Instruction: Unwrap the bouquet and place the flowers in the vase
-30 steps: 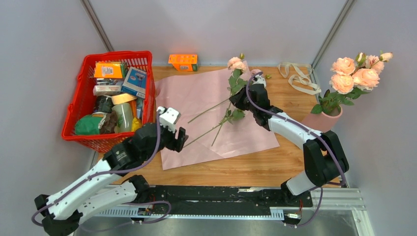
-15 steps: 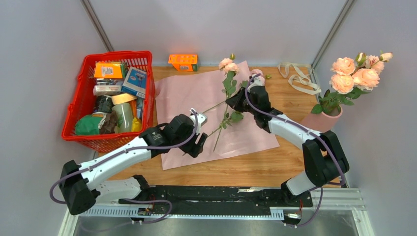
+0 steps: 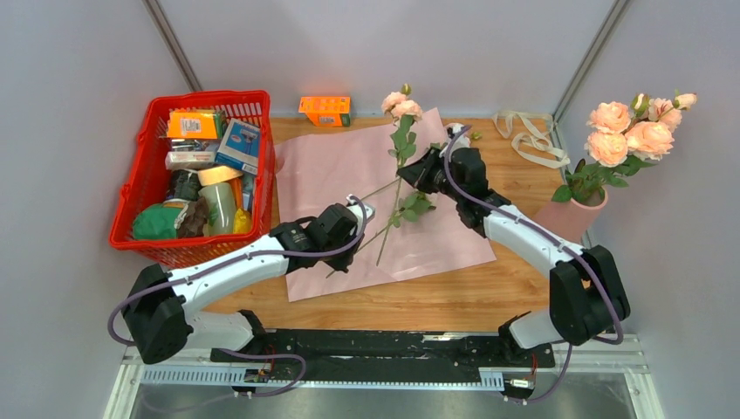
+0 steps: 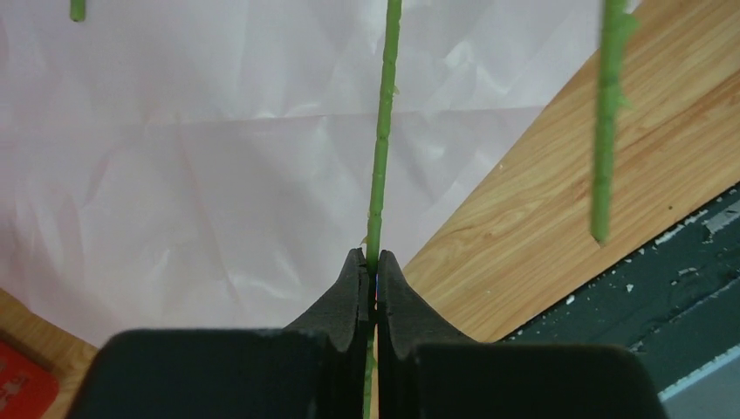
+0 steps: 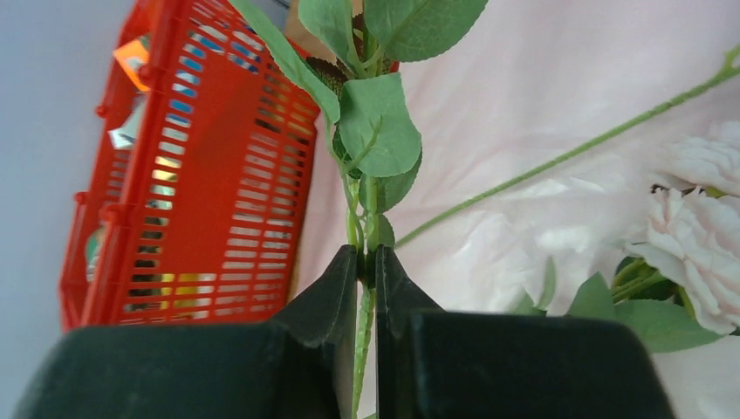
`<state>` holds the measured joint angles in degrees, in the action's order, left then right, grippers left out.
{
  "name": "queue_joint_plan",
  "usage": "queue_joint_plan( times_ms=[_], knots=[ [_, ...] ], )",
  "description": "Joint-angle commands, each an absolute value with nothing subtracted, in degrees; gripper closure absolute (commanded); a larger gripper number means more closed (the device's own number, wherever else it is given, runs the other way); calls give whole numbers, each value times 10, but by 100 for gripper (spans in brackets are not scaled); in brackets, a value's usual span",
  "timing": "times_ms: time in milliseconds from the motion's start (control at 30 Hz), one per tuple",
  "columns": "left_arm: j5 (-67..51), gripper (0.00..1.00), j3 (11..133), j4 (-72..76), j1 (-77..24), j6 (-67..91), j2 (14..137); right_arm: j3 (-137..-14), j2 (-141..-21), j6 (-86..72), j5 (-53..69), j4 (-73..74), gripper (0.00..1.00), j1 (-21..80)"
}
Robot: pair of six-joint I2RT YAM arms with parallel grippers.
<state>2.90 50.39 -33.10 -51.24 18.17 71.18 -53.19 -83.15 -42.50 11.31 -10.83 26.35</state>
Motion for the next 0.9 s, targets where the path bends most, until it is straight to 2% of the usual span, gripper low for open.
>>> queue_joint_plan(
  times_ms=[0, 267, 500, 567, 667, 700, 867],
  knots=[
    [87, 100, 500, -293, -512, 192, 715, -565, -780, -471, 147, -165, 100, 264],
    [114, 100, 459, -215, -512, 184, 715, -570, -716, -455, 154, -179, 100, 264],
    [128, 100, 461, -192, -512, 178, 752, -591, -589, -238, 30, -164, 100, 265],
    [131, 90, 461, -190, -511, 178, 767, -584, -552, -159, 0, -170, 100, 264],
    [132, 58, 468, -192, -512, 184, 784, -576, -504, -50, -54, -176, 100, 265],
    [131, 54, 469, -194, -511, 185, 787, -577, -490, -18, -65, -178, 100, 265],
    [135, 45, 504, -230, -512, 179, 763, -598, -439, 150, -125, -178, 99, 265]
  ],
)
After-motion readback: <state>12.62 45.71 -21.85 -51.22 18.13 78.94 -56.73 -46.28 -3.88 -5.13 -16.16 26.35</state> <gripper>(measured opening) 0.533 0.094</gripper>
